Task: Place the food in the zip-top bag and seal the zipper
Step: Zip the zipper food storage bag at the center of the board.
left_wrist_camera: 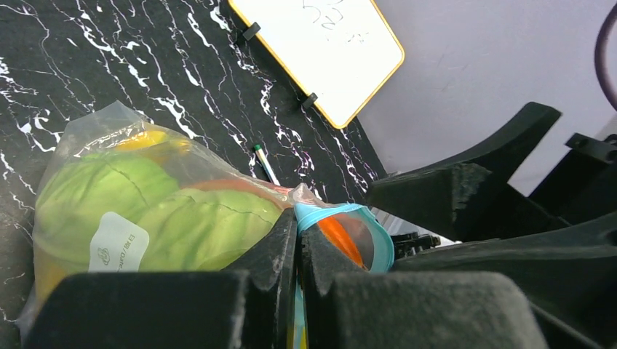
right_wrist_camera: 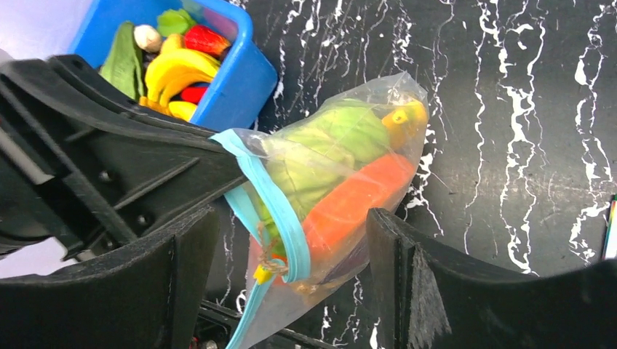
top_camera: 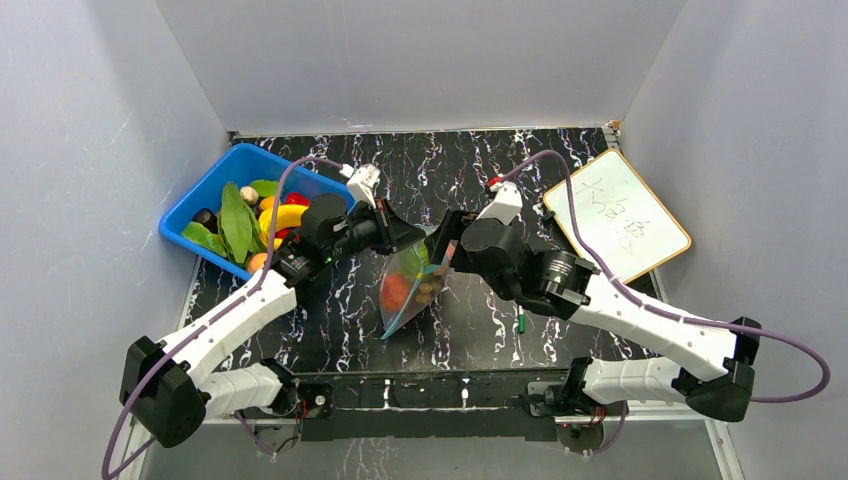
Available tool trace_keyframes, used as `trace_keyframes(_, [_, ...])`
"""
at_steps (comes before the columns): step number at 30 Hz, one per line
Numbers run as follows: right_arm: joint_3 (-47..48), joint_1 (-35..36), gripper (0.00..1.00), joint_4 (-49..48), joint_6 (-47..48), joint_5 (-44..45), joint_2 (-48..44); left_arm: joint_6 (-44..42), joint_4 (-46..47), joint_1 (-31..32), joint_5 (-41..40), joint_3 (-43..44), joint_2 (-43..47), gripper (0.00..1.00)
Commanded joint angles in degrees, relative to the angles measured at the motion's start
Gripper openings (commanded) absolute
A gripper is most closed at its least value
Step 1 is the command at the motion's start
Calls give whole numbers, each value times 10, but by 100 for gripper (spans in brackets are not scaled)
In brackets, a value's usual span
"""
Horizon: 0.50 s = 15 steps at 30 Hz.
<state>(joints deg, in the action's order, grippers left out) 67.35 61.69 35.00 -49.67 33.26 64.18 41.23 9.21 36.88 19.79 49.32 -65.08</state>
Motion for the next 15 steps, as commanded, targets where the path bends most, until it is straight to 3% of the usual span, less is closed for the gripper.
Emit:
trace_keyframes(1, [9, -14, 72, -6, 1, 2, 13, 10, 57, 3, 27, 20, 12, 0])
trace_keyframes(9, [-41, -70, 71, -68, 1, -75, 35, 16, 80, 3, 47, 19, 9, 0])
trace_keyframes(15, [-95, -104, 69, -157, -11, -191, 53, 37, 121, 3, 63, 7, 8, 0])
